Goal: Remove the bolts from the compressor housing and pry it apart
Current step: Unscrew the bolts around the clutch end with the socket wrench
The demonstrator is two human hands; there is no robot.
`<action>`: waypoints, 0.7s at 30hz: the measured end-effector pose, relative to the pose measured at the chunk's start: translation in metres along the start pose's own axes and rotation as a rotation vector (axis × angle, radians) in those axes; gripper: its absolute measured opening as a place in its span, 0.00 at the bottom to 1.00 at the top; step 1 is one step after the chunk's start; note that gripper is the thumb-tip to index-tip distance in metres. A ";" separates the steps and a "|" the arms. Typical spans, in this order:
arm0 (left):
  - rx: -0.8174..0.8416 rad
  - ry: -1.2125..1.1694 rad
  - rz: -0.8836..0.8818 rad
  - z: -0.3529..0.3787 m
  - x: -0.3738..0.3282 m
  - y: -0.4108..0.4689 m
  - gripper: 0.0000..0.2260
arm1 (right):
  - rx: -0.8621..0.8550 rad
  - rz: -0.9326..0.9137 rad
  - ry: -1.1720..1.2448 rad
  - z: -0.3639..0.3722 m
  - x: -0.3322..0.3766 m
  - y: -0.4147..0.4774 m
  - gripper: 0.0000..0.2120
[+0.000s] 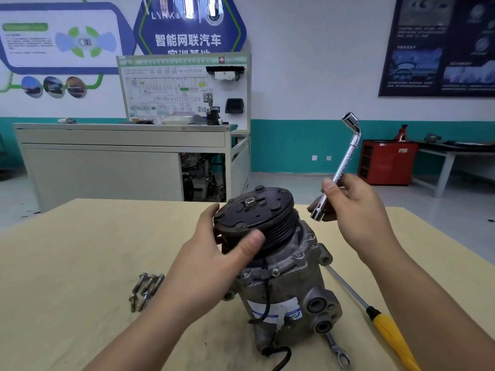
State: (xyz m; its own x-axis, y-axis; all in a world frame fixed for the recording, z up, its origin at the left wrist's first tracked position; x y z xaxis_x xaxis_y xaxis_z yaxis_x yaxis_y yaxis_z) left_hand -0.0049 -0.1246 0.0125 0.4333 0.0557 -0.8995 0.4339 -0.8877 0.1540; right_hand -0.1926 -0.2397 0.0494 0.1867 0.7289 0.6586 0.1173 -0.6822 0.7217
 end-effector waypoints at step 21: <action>0.186 -0.415 -0.088 0.010 0.045 0.024 0.29 | 0.131 0.131 -0.153 0.000 -0.015 -0.022 0.15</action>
State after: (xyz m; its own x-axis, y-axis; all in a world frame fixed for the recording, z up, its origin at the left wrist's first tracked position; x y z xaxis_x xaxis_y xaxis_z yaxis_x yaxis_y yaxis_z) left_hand 0.0168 -0.1479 -0.0289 0.0320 -0.0197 -0.9993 0.2896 -0.9567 0.0281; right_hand -0.1980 -0.2360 0.0239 0.3534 0.6236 0.6973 0.2063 -0.7790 0.5921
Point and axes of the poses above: each hand's wrist, its own y-axis towards the middle knuckle, its own z-axis out of the palm, x = y × z, the point moved 1 cm from there along y, towards the middle knuckle, and after that the axes turned 14 degrees about -z, right-handed, at the moved point
